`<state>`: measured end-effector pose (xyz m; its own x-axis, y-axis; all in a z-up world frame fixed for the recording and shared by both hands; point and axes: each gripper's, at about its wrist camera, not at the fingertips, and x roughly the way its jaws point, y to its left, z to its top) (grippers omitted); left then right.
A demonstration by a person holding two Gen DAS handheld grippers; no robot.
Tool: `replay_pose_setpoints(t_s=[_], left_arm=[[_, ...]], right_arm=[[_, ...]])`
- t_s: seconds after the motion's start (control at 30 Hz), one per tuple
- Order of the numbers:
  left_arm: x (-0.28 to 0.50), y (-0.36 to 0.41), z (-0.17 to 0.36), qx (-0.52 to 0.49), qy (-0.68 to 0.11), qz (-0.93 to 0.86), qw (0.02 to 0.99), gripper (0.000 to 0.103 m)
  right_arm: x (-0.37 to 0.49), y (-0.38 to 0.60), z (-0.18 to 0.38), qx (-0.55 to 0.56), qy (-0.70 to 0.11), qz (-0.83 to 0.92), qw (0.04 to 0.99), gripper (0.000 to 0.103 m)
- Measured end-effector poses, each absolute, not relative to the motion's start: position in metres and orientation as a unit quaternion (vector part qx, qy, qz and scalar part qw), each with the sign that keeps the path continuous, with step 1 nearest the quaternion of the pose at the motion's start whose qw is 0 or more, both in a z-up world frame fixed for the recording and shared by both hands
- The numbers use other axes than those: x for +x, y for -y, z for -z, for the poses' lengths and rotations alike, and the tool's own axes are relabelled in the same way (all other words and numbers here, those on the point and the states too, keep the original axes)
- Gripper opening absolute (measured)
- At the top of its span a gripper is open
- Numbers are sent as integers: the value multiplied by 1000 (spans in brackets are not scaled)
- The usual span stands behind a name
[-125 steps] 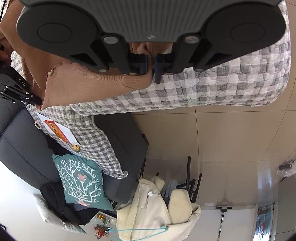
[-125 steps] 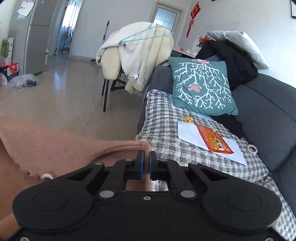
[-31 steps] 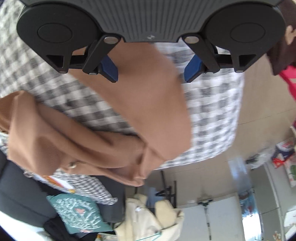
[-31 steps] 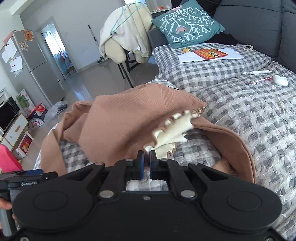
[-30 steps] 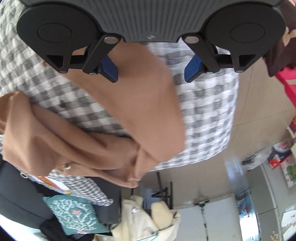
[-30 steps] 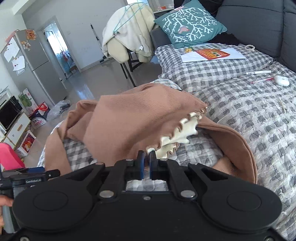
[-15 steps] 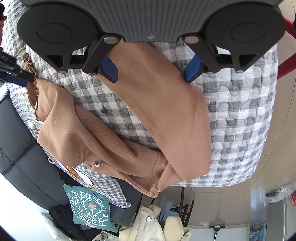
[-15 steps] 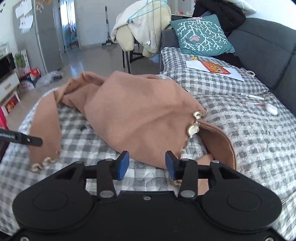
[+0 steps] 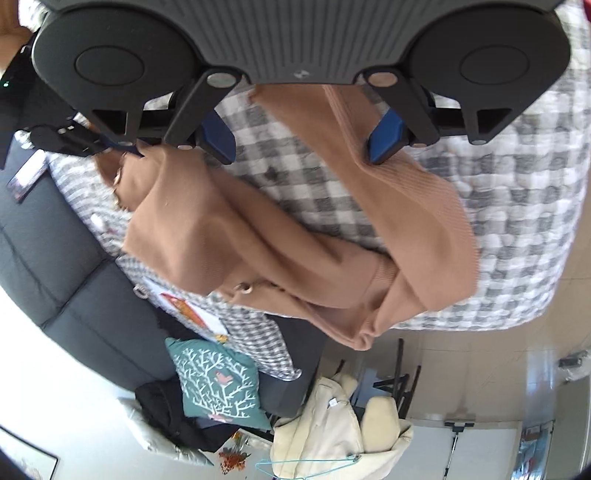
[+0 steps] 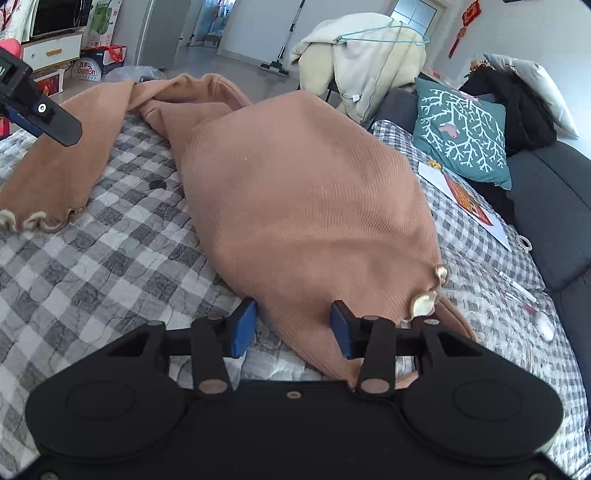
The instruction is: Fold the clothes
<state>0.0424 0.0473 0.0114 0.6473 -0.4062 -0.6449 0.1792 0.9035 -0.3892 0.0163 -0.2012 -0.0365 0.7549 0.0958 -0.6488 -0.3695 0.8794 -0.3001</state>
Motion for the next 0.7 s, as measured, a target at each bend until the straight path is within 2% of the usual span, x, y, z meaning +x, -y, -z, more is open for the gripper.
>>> replay_pose_setpoints(t_s=[0.1,0.3,0.53,0.63,0.7], left_arm=[[50,-48,-10,-202,-386,185,881,78],[65,-44,-8,-286,-375,229,852,78],[93,-40,33,-407,-384,235,795,76],[99,-35,48,-440,-380,241,777,63],[101,-34,51,-448,-373,247,774,41]], right_arm=[[19,207,24,-180,-317,-132,922,4],[3,235,-29,-80,-259,-131,954,4],[-2,254,-56,6,-268,-158,950,4],[-5,249,-62,11,-272,-166,948,4],[-9,247,-69,22,-269,-180,946,4]])
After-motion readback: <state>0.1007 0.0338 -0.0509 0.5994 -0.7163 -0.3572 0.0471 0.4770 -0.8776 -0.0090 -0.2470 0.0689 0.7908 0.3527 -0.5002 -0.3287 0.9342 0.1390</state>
